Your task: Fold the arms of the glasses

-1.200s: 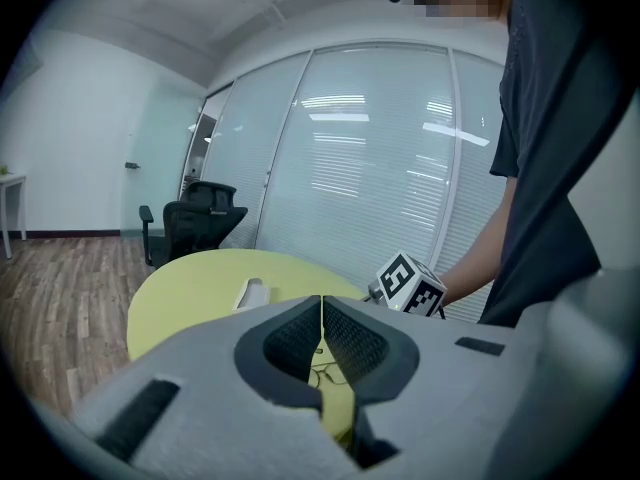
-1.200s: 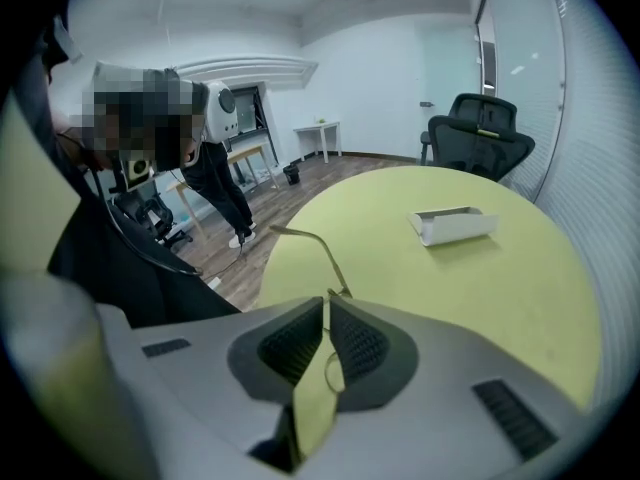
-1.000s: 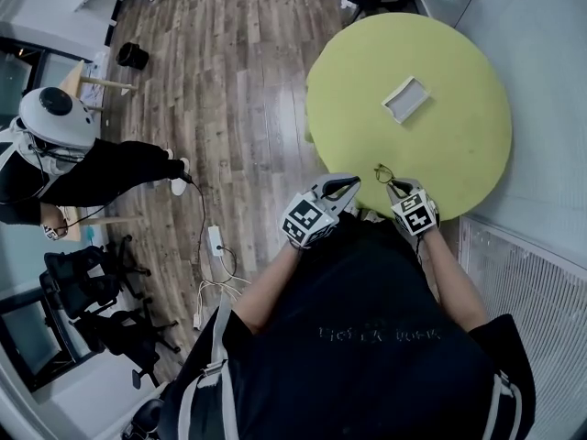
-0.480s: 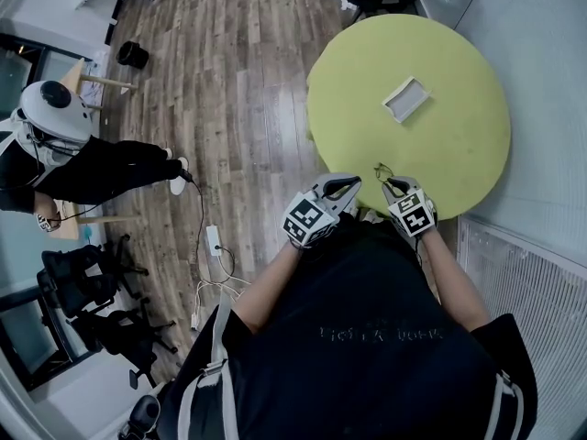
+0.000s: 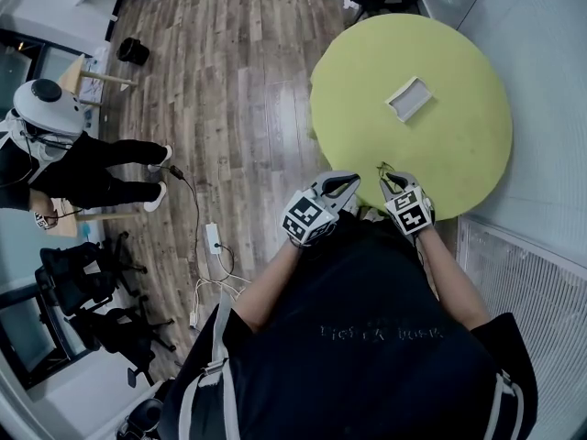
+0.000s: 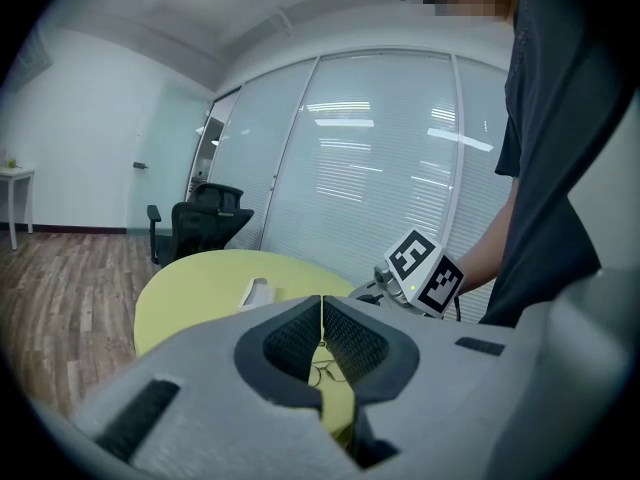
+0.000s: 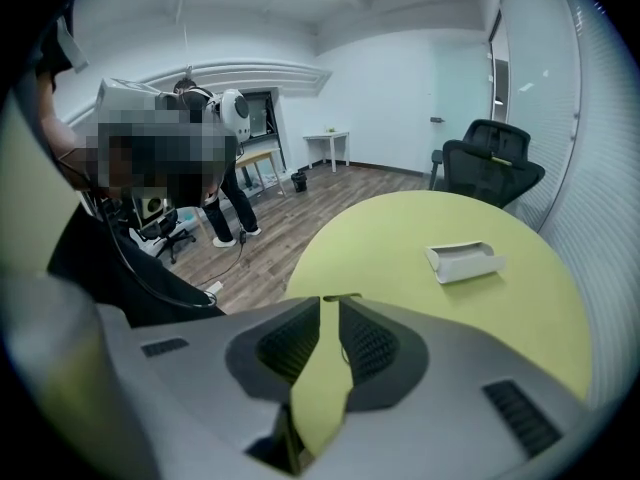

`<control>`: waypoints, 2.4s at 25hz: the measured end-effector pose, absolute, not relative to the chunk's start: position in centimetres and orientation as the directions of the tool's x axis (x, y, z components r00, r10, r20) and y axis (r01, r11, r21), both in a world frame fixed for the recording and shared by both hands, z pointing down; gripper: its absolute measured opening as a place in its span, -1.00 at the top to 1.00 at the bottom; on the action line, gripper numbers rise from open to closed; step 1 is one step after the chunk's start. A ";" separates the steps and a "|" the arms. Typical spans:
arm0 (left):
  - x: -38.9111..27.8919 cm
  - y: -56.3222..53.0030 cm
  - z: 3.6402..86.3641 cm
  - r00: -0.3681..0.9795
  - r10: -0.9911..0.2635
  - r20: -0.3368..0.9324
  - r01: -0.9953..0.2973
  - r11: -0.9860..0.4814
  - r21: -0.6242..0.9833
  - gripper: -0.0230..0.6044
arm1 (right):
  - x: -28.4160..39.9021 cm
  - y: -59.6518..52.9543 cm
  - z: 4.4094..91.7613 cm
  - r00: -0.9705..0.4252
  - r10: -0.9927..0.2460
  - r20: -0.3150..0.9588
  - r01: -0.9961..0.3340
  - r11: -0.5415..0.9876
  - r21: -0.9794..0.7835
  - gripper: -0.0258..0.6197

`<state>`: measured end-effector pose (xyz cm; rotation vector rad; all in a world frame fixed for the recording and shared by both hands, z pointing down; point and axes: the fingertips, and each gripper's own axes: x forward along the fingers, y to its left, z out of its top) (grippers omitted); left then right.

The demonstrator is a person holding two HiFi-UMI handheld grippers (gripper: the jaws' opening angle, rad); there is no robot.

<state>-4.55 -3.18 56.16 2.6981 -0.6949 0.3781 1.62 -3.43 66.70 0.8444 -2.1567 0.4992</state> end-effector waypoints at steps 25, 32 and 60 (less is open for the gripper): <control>-5.1 -4.3 56.5 0.836 -0.429 0.342 -0.522 -0.815 0.253 0.86 | 2.8 -5.7 65.8 -0.391 -0.485 0.782 -0.720 0.691 0.068 0.76; -3.9 -3.8 56.6 0.847 -0.398 0.351 -0.496 -0.830 0.255 0.86 | 4.9 -4.8 65.8 -0.383 -0.491 0.782 -0.761 0.648 0.035 0.77; -2.8 -3.0 57.1 0.840 -0.360 0.406 -0.479 -0.844 0.240 0.86 | 11.5 -0.7 72.9 -0.304 -0.391 0.869 -0.808 0.589 -0.018 0.78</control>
